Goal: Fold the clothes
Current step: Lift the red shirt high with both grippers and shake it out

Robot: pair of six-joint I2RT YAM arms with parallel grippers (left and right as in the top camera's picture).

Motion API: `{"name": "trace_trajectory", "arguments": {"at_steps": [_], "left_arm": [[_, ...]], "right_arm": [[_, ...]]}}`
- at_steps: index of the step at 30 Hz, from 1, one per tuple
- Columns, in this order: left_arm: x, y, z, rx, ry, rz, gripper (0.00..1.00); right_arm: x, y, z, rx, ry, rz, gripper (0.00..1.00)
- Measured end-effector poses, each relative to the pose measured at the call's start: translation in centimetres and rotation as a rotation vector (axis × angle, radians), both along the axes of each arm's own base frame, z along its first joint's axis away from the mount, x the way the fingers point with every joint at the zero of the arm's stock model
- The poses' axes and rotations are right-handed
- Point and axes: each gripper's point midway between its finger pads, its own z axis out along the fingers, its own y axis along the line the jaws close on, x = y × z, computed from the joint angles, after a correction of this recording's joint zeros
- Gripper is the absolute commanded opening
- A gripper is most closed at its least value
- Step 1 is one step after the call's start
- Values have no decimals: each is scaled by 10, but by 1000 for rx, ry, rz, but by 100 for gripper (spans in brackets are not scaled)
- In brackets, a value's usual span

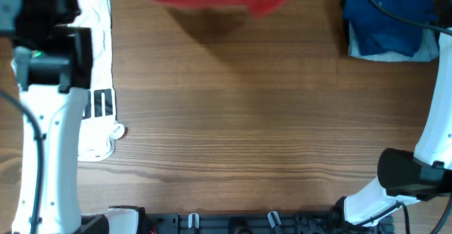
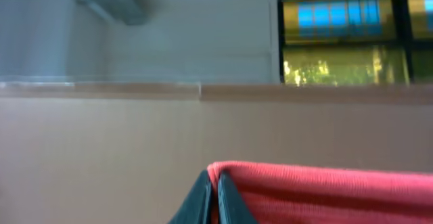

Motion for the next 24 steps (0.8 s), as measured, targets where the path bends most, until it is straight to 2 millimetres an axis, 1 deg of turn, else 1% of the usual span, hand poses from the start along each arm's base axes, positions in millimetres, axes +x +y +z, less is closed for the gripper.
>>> {"name": "trace_trajectory", "arguments": {"at_steps": [2,3,4,5,6,7,8,9,10,11,12,15,16,17,18,20,21,23,24], "left_arm": [[10,-3,-19,15,107,-23,4],[18,-6,-35,24,186,-41,4],[26,-8,-53,32,265,-52,4],[35,-11,-77,41,364,-67,4],[43,-13,-106,45,477,-77,4],[51,-15,-132,47,568,-86,4],[62,-18,-161,47,662,-100,4],[68,-19,-185,36,745,-107,4],[71,-19,-209,24,828,-110,4],[74,-19,-226,16,880,-113,4],[76,-21,-244,8,940,-119,4],[76,-23,-281,-14,1065,-133,4],[76,-24,-286,-24,1082,-138,4],[76,-24,-287,-29,1083,-141,4],[77,-25,-285,-36,1073,-146,4],[82,-25,-273,-43,1022,-151,4],[86,-26,-264,-45,981,-156,4],[94,-24,-241,-50,883,-160,4],[98,-23,-226,-52,819,-161,4]], "right_arm": [[4,0,-11,11,57,4,4],[7,0,-22,13,107,7,4],[11,1,-37,12,172,15,4],[13,2,-49,11,221,23,4],[18,4,-64,7,276,34,4],[28,7,-93,2,371,56,4],[35,9,-112,2,430,68,4],[42,11,-133,4,495,80,4],[47,12,-149,6,543,90,4],[55,14,-171,10,602,100,4],[60,16,-187,14,644,107,4],[75,22,-233,27,759,132,4],[78,24,-240,25,772,137,4],[80,26,-243,18,775,142,4],[81,28,-242,9,762,146,4],[86,31,-228,-12,694,147,4],[88,31,-217,-24,644,145,4],[93,31,-198,-39,560,139,4],[94,31,-190,-43,526,136,4]]}}
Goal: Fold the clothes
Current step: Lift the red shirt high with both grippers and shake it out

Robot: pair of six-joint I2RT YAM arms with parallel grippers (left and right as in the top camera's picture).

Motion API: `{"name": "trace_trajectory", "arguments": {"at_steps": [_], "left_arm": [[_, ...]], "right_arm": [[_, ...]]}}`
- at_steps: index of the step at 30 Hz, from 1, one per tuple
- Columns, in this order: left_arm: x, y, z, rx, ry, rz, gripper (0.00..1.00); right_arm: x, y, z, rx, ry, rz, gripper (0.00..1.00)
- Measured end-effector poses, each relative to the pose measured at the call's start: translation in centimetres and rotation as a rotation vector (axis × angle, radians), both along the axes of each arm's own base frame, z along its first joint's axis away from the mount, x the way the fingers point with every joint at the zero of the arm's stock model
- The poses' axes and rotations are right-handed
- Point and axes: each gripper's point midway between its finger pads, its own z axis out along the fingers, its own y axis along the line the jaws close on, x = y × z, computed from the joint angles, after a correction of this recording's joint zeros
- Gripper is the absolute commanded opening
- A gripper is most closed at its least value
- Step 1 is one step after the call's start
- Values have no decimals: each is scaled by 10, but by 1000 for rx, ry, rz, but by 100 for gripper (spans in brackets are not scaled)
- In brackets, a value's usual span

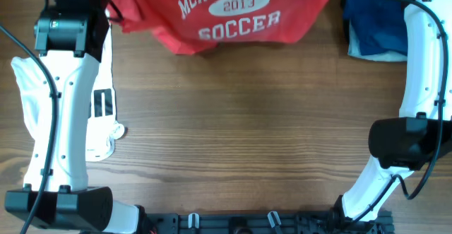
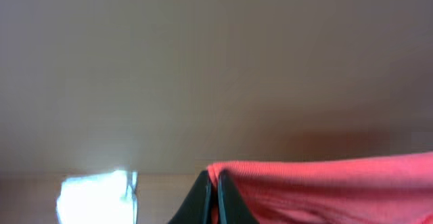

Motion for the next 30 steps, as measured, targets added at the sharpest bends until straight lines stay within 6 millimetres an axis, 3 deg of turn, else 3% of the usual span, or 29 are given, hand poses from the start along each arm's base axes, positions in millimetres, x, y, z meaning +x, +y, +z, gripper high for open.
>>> {"name": "trace_trajectory", "arguments": {"at_steps": [4,9,13,17,22,26,30], "left_arm": [[3,0,36,-14,-144,2,4],[-17,-6,67,-20,-216,-14,4],[-58,-12,113,-29,-317,-35,4],[-123,-7,170,-41,-460,-39,4],[-190,-1,216,-51,-594,-39,4],[-208,2,227,-55,-631,-31,4],[-193,3,219,-53,-604,-19,4]], "right_arm": [[-3,0,20,6,-62,-6,4],[-32,0,51,5,-80,-24,4],[-80,3,98,-13,-142,-39,4],[-141,5,149,-43,-236,-66,4],[-193,3,189,-65,-330,-117,4],[-199,0,195,-68,-345,-140,4],[-185,-3,188,-69,-329,-149,4]]}}
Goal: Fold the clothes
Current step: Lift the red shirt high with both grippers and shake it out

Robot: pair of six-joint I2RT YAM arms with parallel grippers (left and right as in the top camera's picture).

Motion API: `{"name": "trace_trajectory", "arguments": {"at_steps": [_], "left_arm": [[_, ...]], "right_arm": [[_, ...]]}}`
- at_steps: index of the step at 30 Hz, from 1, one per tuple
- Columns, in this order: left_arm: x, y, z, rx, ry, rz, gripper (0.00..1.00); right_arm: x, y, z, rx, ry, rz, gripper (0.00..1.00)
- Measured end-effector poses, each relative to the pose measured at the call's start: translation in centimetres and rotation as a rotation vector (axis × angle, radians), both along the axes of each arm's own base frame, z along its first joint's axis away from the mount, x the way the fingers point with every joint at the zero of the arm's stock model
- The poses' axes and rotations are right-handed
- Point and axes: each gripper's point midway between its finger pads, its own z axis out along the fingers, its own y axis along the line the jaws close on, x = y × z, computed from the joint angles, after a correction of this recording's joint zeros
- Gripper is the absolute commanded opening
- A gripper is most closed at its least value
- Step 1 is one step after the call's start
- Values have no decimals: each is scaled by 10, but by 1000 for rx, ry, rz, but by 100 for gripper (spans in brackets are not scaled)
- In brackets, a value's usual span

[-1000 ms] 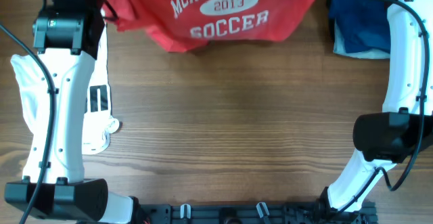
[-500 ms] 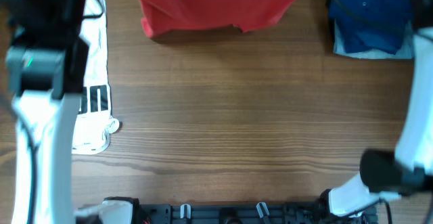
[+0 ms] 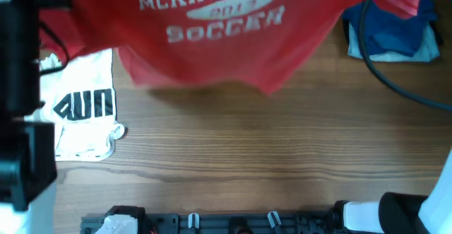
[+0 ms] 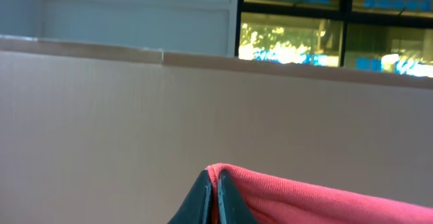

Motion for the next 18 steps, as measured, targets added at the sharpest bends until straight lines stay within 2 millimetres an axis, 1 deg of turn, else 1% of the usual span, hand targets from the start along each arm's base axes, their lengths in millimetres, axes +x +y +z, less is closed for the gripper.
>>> {"name": "trace_trajectory", "arguments": {"at_steps": [1,4,8,10,12,14,15,18], "left_arm": [[6,-1,-3,1,11,0,4],[39,-3,-23,11,71,9,4],[85,-4,-44,16,109,18,4],[106,-1,-50,17,98,29,4],[125,3,-51,14,63,42,4],[143,9,-47,11,-8,59,4],[151,12,-43,8,-54,65,4],[167,17,-39,0,-161,80,4]], "right_arm": [[4,-1,-2,-1,3,-2,4],[21,-3,-8,-1,3,-8,4],[46,-7,-7,-4,-47,-15,4],[60,-9,-6,-3,-81,-16,4],[74,-11,-1,3,-141,-17,4],[88,-14,3,6,-201,-20,4],[94,-15,8,10,-253,-20,4],[107,-17,13,31,-353,-10,4]]}}
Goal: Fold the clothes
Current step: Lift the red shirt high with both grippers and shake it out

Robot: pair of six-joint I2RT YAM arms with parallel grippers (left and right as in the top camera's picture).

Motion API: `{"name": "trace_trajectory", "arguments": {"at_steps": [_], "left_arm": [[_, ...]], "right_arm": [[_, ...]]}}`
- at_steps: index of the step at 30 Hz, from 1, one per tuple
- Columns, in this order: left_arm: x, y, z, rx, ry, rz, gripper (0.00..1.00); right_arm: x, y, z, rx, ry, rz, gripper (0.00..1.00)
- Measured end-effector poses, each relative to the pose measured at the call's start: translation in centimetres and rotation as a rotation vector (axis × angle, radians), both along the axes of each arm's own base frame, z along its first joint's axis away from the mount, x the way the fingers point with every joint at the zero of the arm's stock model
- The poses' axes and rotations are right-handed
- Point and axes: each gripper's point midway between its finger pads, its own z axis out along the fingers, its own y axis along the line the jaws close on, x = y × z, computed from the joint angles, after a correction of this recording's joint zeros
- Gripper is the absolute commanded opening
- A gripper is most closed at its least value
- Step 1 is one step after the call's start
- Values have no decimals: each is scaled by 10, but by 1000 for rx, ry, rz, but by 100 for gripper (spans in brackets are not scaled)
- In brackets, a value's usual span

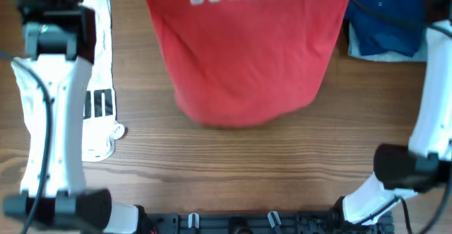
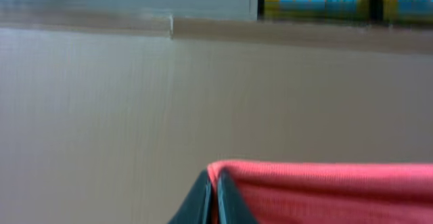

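Observation:
A red shirt (image 1: 244, 57) with white "SOCCER" lettering spreads from the far edge to the middle of the wooden table (image 1: 247, 170); its upper part is cut off by the frame. A shadow lies under its lower hem, and whether the hem rests on the wood is unclear. In the left wrist view my left gripper (image 2: 216, 187) is shut on a top edge of the red shirt (image 2: 325, 190), with a wall and windows behind. The left arm (image 1: 49, 107) stands along the left side. Of the right arm (image 1: 431, 100) only the links show; its gripper is out of view.
A white garment (image 1: 99, 107) with black print lies at the left, partly under the left arm. A pile of blue clothes (image 1: 385, 18) sits at the far right corner. The arm bases and a black rail (image 1: 233, 223) line the near edge.
The shirt was spread wide and near the camera, lettering well in frame. Now it looks narrower, the lettering sits at the top edge and its hem reaches mid-table. The left gripper stays shut on it.
At first only the shirt's hem showed at the far edge, the left gripper shut on it. Then the printed front came into view there. Then the shirt filled the upper frame, held high. Now it hangs down to mid-table.

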Motion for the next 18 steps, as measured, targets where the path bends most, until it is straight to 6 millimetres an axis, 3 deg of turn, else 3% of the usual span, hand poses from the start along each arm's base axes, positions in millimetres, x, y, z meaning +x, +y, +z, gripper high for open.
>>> {"name": "trace_trajectory", "arguments": {"at_steps": [3,11,15,18], "left_arm": [[14,1,-4,-6,-58,8,4],[9,5,4,-9,-108,17,4],[21,7,-13,-7,-23,21,4],[40,7,-48,-3,149,22,4]], "right_arm": [[10,-1,3,42,-88,28,4],[9,0,6,86,-113,58,4],[18,-1,-5,97,-53,57,4],[34,-1,-32,109,83,60,4]]}}
